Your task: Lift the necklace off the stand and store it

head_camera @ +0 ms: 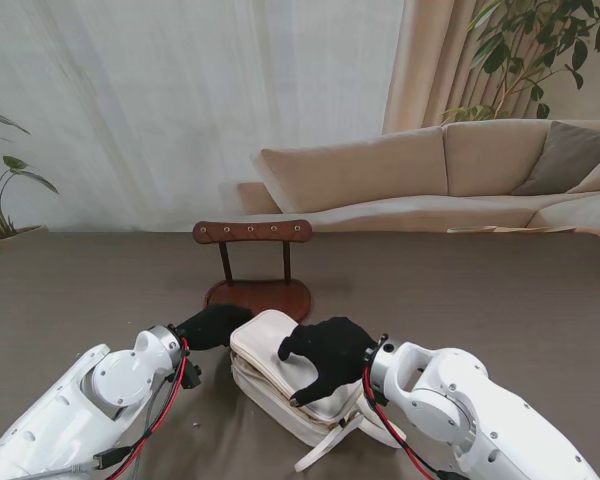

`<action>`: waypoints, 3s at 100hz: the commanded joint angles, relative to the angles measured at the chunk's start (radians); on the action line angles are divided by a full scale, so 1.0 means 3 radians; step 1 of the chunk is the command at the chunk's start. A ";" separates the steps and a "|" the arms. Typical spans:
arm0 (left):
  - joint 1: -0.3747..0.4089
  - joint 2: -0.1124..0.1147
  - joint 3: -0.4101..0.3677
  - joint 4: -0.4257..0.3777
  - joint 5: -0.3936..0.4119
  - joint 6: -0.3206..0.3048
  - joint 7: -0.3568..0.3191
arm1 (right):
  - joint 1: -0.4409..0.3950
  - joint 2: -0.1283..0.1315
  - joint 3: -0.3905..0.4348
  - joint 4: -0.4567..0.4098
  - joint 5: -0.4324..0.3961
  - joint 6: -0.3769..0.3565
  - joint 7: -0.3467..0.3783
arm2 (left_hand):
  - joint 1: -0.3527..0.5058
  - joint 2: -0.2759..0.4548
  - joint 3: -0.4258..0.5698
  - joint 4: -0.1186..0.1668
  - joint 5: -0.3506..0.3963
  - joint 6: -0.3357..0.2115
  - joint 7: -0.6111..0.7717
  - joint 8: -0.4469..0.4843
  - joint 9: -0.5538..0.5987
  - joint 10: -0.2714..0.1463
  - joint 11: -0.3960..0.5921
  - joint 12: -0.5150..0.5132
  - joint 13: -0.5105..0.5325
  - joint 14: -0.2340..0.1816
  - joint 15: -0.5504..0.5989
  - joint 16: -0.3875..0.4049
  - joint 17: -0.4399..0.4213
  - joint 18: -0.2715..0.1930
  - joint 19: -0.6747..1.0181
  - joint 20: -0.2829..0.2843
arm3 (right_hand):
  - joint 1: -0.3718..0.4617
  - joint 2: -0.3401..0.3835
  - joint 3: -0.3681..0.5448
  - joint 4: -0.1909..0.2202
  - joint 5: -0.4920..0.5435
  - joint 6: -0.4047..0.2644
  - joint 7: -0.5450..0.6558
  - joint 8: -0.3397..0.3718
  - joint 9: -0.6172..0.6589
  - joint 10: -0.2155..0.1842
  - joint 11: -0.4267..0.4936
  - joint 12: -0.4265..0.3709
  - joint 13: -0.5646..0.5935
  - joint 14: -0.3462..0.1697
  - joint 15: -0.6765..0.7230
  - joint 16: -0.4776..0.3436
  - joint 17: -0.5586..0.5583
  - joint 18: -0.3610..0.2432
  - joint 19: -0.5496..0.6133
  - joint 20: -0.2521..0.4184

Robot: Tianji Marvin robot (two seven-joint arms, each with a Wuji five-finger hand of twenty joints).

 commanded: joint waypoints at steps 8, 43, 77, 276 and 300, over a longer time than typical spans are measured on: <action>0.0192 0.0014 -0.0028 -0.0151 0.0044 0.0063 -0.0155 | -0.0068 0.0035 -0.0080 0.0069 -0.0184 0.0006 0.0082 | -0.0015 -0.0334 -0.0144 -0.0227 0.0333 -0.0082 0.0825 0.0336 0.0294 -0.0061 0.0023 -0.0045 0.0193 0.0070 -0.0028 -0.0028 0.0048 0.0028 0.0143 -0.0054 | -0.0165 -0.0103 0.0139 0.0085 -0.0084 0.0413 -0.0145 -0.0151 -0.0098 0.0097 -0.0045 -0.0039 -0.0096 -0.0031 -0.0080 -0.0084 -0.1381 0.0170 -0.0144 -0.0014; 0.0472 0.0052 -0.0197 -0.0471 0.0127 0.0244 -0.0245 | -0.0033 0.0085 -0.0265 0.0115 -0.0798 0.0035 -0.0183 | 0.0010 -0.0319 -0.0106 -0.0246 0.0277 0.0085 0.0898 0.0379 0.0357 -0.0032 0.0004 -0.0166 0.0251 0.0123 -0.0108 -0.0094 0.0091 0.0066 0.0164 -0.0102 | 0.0399 -0.0554 0.0260 0.0163 -0.0048 0.0419 -0.0048 -0.0171 -0.0097 0.0094 0.0042 -0.0028 -0.0033 -0.0072 -0.0054 -0.0094 -0.1328 0.0104 -0.0195 -0.0012; 0.0796 0.0092 -0.0435 -0.0851 0.0314 0.0418 -0.0334 | 0.0188 0.0121 -0.0362 0.0268 -0.1049 -0.0005 -0.0248 | 0.0043 -0.0284 -0.0093 -0.0272 0.0144 0.0248 0.1048 0.0467 0.0373 -0.0021 0.0035 -0.0210 0.0290 0.0107 -0.0100 -0.0114 0.0141 0.0088 0.0196 -0.0141 | 0.1150 -0.0955 0.0224 0.0198 0.0026 0.0159 0.0064 -0.0166 0.0019 -0.0083 0.0089 -0.0036 0.0172 -0.0186 -0.0019 -0.0098 -0.1217 -0.0025 -0.0069 -0.0074; 0.1003 0.0192 -0.0473 -0.1065 0.1392 0.1023 -0.0581 | 0.0074 0.0016 -0.0282 -0.0208 -0.0543 -0.0007 -0.0192 | -0.0621 -0.0586 0.0224 -0.0317 -0.0041 0.0197 0.0887 0.0346 0.0340 -0.0259 0.0436 -0.0520 0.0388 -0.0286 0.0363 -0.0036 0.0451 -0.0001 0.0494 -0.0242 | 0.0098 -0.0825 0.0973 -0.0272 -0.0565 0.0375 -0.0135 -0.0400 -0.0295 0.0029 0.0110 -0.0011 0.0029 -0.0186 0.0044 -0.0024 -0.1328 0.0084 -0.0179 -0.0101; 0.1095 0.0182 -0.0527 -0.1131 0.1632 0.1032 -0.0480 | 0.0072 0.0012 -0.0248 -0.0225 -0.0551 -0.0001 -0.0195 | -0.1414 -0.0302 0.0515 -0.0117 -0.0076 0.0272 0.0113 0.0277 0.0088 -0.0143 0.0241 -0.0913 0.0291 -0.0302 0.0375 0.0014 0.0402 -0.0049 0.0484 -0.0209 | 0.0121 -0.0806 0.0952 -0.0264 -0.0537 0.0299 -0.0111 -0.0408 -0.0265 0.0037 0.0121 -0.0016 0.0037 -0.0174 0.0075 -0.0018 -0.1328 0.0090 -0.0174 -0.0086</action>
